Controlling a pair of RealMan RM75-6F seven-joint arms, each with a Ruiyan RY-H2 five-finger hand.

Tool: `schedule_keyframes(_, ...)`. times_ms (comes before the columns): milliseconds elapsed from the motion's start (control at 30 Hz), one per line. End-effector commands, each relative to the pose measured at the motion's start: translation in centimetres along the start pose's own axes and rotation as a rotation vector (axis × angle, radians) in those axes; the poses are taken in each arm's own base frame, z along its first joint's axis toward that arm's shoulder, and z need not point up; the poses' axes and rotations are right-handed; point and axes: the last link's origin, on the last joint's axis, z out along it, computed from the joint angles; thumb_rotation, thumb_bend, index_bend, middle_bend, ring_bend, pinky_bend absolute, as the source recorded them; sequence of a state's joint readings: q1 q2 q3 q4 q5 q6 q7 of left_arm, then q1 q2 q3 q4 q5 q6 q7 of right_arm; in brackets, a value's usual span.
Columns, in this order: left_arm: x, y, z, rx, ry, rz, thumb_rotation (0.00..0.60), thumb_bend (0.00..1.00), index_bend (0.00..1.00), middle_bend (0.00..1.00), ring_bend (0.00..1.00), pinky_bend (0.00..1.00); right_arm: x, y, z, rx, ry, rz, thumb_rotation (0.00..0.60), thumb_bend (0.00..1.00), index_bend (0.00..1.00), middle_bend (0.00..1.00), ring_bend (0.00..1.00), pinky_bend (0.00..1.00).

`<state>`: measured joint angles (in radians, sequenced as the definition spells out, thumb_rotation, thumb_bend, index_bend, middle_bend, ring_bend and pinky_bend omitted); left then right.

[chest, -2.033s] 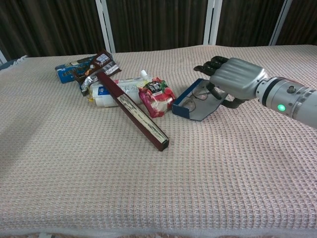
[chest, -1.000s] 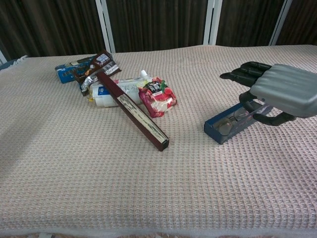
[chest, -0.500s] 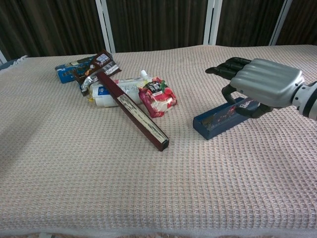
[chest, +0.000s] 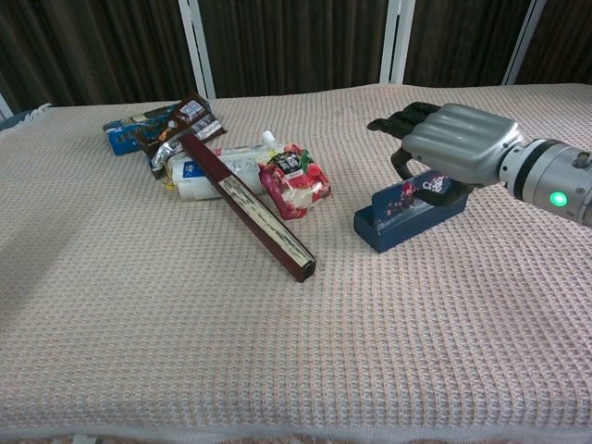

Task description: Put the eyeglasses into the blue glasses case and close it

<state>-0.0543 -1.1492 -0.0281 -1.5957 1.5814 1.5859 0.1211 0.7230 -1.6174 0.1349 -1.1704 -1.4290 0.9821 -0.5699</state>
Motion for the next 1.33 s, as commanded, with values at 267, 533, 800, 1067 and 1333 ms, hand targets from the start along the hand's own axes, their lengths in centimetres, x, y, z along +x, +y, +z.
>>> schedule_keyframes(267, -0.3, 0.4, 0.0, -0.008, -0.023, 0.012, 0.600, 0.42, 0.00, 0.00, 0.00, 0.06, 1.0, -0.4, 4.3, -0.062, -0.004, -0.026, 0.600, 0.59, 0.42, 0.08, 0.00, 0.00)
schedule_keyframes(533, 0.0, 0.3, -0.1, -0.013, 0.001, 0.001, 0.600, 0.42, 0.00, 0.00, 0.00, 0.06, 3.2, 0.7, 4.1, -0.147, 0.080, 0.048, 0.600, 0.35, 0.31, 0.05, 0.00, 0.00)
schedule_keyframes(800, 0.4, -0.1, 0.0, -0.015, 0.035, -0.017, 0.600, 0.42, 0.00, 0.00, 0.00, 0.05, 3.8, 4.6, -13.4, -0.268, -0.081, 0.273, 0.600, 0.33, 0.07, 0.00, 0.00, 0.00)
schedule_keyframes(1067, -0.1, 0.2, 0.5, -0.065, 0.033, -0.025, 0.600, 0.42, 0.00, 0.00, 0.00, 0.00, 1.9, 6.1, -26.4, -0.451, 0.000, 0.415, 0.600, 0.30, 0.08, 0.00, 0.00, 0.00)
schedule_keyframes(1333, -0.2, 0.8, 0.3, -0.034, 0.018, 0.016, 0.600, 0.42, 0.00, 0.00, 0.00, 0.00, 2.1, 6.6, -27.0, -0.466, 0.091, 0.419, 0.600, 0.30, 0.01, 0.00, 0.00, 0.00)
